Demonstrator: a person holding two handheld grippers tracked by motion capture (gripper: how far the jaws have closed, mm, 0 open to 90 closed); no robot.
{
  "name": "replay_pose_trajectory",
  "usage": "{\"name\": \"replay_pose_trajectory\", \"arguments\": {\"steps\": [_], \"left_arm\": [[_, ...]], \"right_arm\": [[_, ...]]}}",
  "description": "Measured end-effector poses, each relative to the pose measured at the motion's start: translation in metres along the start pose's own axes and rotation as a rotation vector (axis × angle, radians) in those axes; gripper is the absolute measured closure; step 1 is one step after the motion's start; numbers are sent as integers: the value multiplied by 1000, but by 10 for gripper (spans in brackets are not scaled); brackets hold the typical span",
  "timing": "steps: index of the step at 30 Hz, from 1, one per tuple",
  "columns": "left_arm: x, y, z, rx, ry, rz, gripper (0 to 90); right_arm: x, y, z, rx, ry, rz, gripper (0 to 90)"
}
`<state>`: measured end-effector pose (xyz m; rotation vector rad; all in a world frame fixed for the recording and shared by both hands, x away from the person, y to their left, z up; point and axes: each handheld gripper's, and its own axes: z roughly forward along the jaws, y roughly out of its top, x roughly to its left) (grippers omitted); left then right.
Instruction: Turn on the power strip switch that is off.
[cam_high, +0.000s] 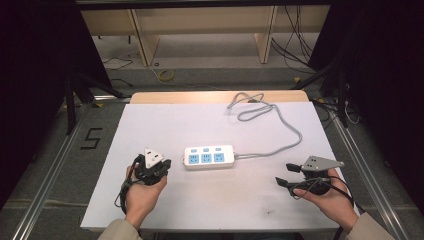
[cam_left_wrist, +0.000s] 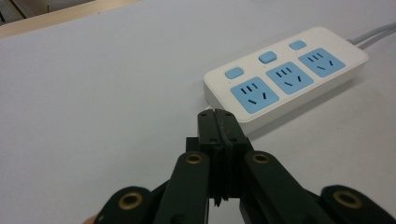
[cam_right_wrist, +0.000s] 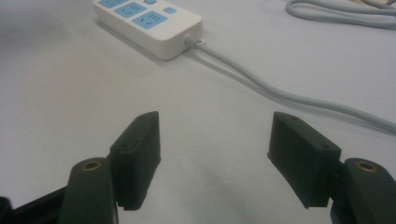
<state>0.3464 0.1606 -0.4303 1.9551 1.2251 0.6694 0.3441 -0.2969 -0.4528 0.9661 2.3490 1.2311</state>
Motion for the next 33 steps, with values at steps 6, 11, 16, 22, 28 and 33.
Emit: {"name": "replay_pose_trajectory", "arguments": {"steps": [6,11,16,22,28,33], "left_arm": [[-3,5,9,9,-7,7,896],[-7,11,16,17,-6,29,896],[-12,17,23,29,-12,36,897],[-15,19,30,45,-24,47,897],[-18,24,36,46,-28,51,897],[-20,28,41,53,-31,51,897]], "right_arm": [[-1,0,0,0,-1,1,344],[0,-1,0,2,0,1,343],[-1,-1,0,1,0,1,343],[-1,0,-1,-1,-3,-1,343],[0,-1,-1,4,0,1,343],[-1,-1,-1,5,-1,2,343]]}}
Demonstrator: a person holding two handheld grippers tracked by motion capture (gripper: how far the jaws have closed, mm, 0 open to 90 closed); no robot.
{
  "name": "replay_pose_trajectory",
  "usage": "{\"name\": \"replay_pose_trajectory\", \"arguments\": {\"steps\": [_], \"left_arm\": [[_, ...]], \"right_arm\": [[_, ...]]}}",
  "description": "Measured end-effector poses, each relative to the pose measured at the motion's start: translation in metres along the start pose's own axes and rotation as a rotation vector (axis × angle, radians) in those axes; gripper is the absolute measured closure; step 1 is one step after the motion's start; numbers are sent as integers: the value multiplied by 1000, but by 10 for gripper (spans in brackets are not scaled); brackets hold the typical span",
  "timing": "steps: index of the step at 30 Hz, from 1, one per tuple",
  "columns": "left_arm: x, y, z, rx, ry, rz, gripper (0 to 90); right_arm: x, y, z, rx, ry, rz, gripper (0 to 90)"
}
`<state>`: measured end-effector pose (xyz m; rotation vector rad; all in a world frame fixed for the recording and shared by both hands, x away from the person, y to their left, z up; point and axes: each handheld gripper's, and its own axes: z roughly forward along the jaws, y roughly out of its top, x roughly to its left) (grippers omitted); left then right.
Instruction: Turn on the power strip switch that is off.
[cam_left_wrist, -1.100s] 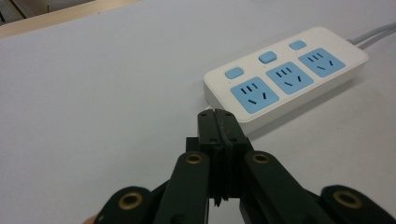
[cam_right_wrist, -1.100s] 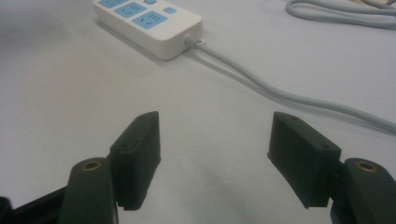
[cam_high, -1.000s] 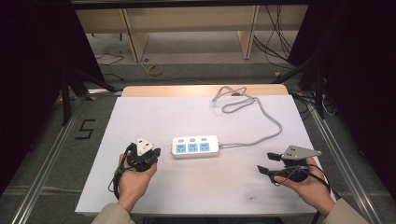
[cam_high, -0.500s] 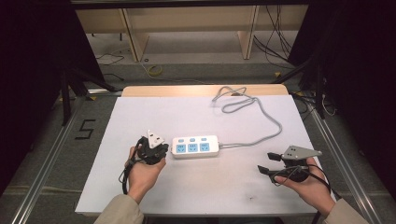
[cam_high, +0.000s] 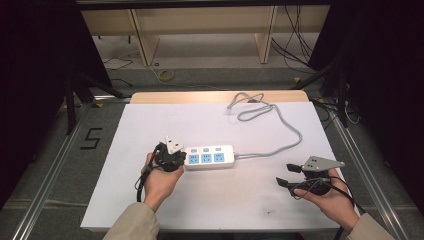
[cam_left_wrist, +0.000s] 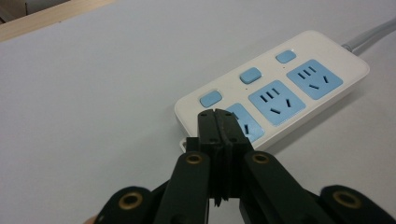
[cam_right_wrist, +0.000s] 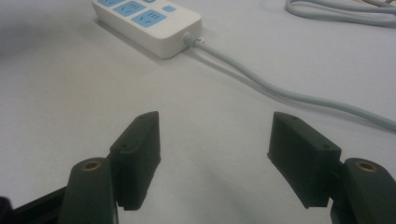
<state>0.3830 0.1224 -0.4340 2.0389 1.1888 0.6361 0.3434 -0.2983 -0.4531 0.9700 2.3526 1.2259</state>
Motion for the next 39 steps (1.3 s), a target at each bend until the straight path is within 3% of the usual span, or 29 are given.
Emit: {"name": "replay_pose_trajectory", "arguments": {"steps": [39], "left_arm": [[-14,23,27,28,-38,19,897]], "right_arm": [[-1,-5,-4,4,-11,9,344]]}}
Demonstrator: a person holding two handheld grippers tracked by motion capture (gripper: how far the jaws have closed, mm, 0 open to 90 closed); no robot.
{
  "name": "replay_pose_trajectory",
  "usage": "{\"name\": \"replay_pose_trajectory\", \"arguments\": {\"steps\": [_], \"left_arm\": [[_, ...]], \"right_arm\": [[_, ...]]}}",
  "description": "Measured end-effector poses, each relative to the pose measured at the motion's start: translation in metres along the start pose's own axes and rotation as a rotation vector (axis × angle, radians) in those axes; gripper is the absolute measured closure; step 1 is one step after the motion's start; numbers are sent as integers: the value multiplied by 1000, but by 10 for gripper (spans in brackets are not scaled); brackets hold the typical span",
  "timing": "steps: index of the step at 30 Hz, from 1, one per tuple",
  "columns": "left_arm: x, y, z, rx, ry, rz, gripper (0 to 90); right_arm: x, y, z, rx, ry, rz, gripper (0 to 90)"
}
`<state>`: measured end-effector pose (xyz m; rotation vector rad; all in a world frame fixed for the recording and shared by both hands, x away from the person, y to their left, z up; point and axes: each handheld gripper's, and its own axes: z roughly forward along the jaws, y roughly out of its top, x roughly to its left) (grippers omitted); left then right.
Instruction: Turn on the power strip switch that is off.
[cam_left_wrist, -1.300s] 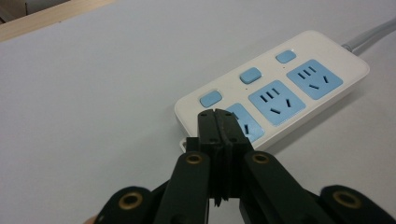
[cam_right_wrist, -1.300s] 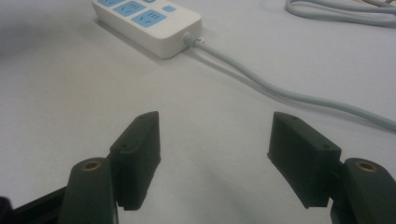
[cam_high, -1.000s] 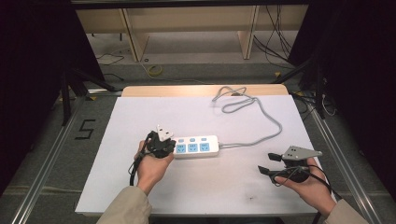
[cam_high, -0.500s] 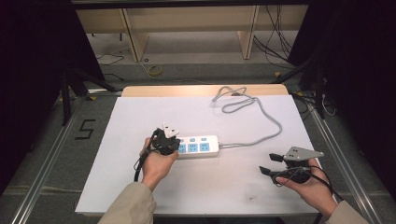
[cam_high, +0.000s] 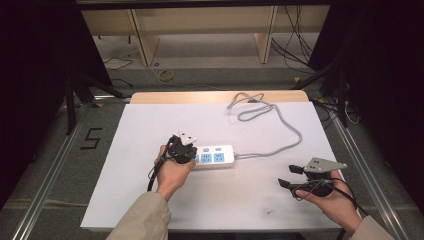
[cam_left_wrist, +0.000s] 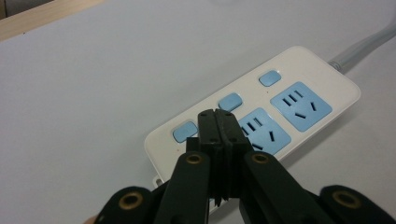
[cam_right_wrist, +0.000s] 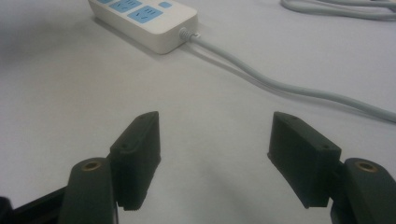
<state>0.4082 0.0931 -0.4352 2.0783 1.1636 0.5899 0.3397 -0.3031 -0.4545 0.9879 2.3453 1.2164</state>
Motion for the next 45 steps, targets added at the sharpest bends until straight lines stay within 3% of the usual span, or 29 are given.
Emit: {"name": "replay_pose_trajectory", "arguments": {"steps": [45], "left_arm": [[-11,18,35,27,-12,30,897]], "right_arm": [[1,-2,-1,4,-4,6,343]]}}
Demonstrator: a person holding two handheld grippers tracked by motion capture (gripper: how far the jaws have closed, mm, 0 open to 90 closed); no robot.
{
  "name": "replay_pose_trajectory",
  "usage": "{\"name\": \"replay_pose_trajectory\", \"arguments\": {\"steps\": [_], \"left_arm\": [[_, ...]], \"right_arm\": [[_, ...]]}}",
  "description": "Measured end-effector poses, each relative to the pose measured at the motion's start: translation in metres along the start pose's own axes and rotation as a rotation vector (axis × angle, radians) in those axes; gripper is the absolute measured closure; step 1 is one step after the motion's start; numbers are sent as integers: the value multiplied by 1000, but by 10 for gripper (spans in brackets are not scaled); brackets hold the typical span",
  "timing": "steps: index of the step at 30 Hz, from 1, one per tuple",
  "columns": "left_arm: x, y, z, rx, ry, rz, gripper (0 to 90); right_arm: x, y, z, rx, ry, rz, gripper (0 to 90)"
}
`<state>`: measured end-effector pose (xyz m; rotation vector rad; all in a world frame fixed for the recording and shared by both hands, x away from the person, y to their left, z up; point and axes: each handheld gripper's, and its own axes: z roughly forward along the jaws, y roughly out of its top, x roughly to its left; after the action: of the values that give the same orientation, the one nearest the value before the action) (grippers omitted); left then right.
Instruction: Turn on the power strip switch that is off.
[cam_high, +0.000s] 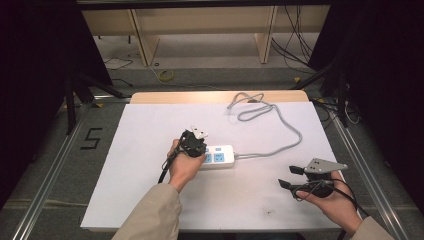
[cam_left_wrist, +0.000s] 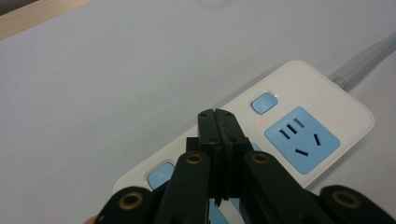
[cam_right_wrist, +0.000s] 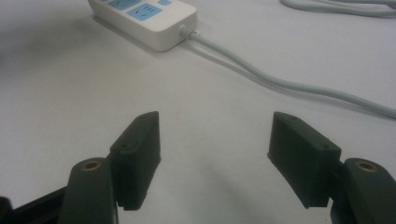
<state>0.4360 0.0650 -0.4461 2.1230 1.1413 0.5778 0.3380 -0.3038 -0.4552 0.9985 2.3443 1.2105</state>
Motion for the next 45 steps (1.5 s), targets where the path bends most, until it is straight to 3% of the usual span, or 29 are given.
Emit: {"name": "replay_pose_trajectory", "arguments": {"steps": [17,45], "left_arm": [[0,1,16,27,10,29,898],[-2,2,20,34,-1,10,899]], "right_arm": [[0,0,0,0,0,2,343],[1,0,0,5,0,-3,343]]}}
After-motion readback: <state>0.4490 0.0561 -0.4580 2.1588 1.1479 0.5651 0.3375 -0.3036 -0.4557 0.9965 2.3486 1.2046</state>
